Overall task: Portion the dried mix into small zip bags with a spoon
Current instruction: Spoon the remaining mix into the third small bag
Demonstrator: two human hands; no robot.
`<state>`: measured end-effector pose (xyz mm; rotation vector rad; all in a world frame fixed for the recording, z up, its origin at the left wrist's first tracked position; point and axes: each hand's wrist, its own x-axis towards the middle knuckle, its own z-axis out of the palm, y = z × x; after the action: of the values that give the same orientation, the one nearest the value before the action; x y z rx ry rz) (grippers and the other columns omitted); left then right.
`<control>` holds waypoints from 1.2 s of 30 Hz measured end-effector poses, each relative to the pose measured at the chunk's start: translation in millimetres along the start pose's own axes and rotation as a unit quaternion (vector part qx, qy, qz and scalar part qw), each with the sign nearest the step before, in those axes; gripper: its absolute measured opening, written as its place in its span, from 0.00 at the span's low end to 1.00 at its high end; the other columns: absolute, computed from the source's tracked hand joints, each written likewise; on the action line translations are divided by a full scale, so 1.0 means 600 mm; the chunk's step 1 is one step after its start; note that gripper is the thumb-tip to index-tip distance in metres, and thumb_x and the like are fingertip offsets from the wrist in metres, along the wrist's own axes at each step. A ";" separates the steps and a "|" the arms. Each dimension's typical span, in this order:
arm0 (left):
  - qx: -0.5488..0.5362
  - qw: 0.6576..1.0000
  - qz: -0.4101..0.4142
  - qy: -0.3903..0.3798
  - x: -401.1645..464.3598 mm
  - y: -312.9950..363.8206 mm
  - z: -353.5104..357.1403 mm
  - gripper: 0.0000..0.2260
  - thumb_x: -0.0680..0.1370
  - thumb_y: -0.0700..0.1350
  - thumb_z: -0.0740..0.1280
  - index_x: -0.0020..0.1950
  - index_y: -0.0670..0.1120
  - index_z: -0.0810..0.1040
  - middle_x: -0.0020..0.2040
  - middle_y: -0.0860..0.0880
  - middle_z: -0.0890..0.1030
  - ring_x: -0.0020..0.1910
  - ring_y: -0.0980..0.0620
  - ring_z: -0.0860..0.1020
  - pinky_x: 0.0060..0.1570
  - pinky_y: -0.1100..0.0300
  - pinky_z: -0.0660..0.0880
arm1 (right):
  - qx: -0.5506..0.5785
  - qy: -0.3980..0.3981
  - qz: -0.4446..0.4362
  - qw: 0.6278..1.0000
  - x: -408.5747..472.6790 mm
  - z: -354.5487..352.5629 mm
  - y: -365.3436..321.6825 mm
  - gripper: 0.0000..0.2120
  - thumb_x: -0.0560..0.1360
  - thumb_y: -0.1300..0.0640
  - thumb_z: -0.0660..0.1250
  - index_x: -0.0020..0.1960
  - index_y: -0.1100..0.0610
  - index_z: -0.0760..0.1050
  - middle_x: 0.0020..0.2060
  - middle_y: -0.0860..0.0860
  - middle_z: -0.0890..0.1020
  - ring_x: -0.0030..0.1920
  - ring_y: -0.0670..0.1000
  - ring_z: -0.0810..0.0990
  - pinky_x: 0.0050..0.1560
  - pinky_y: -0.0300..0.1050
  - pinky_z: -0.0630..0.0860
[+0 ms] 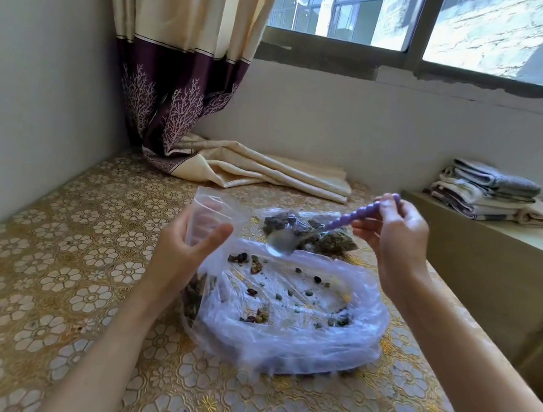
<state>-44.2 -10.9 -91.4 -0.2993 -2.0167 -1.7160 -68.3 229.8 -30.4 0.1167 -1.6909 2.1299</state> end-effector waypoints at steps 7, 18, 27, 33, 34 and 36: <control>0.011 1.000 0.002 -0.005 0.000 -0.003 0.001 0.32 0.58 0.73 0.67 0.51 0.53 0.74 0.44 0.54 0.81 0.40 0.63 0.79 0.39 0.74 0.72 | -0.085 -0.093 0.026 0.992 -0.017 -0.007 0.059 0.07 0.81 0.63 0.56 0.47 0.60 0.72 0.35 0.56 0.81 0.33 0.50 0.83 0.35 0.39 0.80; 0.029 0.999 0.010 -0.014 0.001 -0.003 0.001 0.23 0.64 0.68 0.67 0.51 0.56 0.74 0.44 0.61 0.81 0.41 0.63 0.79 0.39 0.74 0.72 | -0.126 -0.180 0.062 0.974 -0.018 -0.023 0.053 0.07 0.80 0.62 0.57 0.49 0.62 0.73 0.36 0.57 0.80 0.32 0.49 0.80 0.33 0.39 0.78; 0.027 0.999 0.015 -0.014 -0.002 -0.001 0.003 0.28 0.60 0.72 0.67 0.51 0.55 0.74 0.43 0.60 0.81 0.40 0.64 0.79 0.39 0.74 0.72 | -0.137 -0.126 0.045 0.982 -0.065 -0.012 0.062 0.08 0.79 0.61 0.62 0.43 0.64 0.74 0.29 0.55 0.80 0.29 0.52 0.79 0.29 0.40 0.76; 0.027 0.999 0.013 -0.017 -0.001 -0.003 0.001 0.28 0.61 0.72 0.67 0.52 0.55 0.74 0.45 0.55 0.81 0.40 0.63 0.79 0.39 0.74 0.72 | -0.121 -0.107 0.062 0.985 -0.069 -0.017 0.067 0.09 0.79 0.60 0.61 0.44 0.65 0.73 0.30 0.56 0.80 0.28 0.51 0.80 0.28 0.38 0.76; 0.028 0.999 0.012 -0.018 -0.001 -0.002 0.001 0.28 0.61 0.72 0.67 0.52 0.55 0.74 0.44 0.55 0.81 0.40 0.63 0.79 0.39 0.74 0.72 | -0.116 -0.105 0.067 0.985 -0.069 -0.018 0.068 0.09 0.79 0.60 0.60 0.45 0.65 0.72 0.30 0.56 0.80 0.28 0.51 0.80 0.29 0.38 0.76; 0.027 0.999 0.014 -0.020 0.000 -0.002 0.002 0.28 0.61 0.71 0.67 0.52 0.55 0.74 0.43 0.58 0.81 0.40 0.64 0.79 0.39 0.74 0.72 | -0.106 -0.104 0.071 0.986 -0.070 -0.021 0.070 0.09 0.80 0.61 0.59 0.46 0.66 0.72 0.31 0.57 0.80 0.28 0.50 0.80 0.29 0.38 0.76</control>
<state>-45.0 -9.7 -92.7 -0.3440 -2.0735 -1.6490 -43.5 223.2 -85.2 0.1654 -2.0935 2.0823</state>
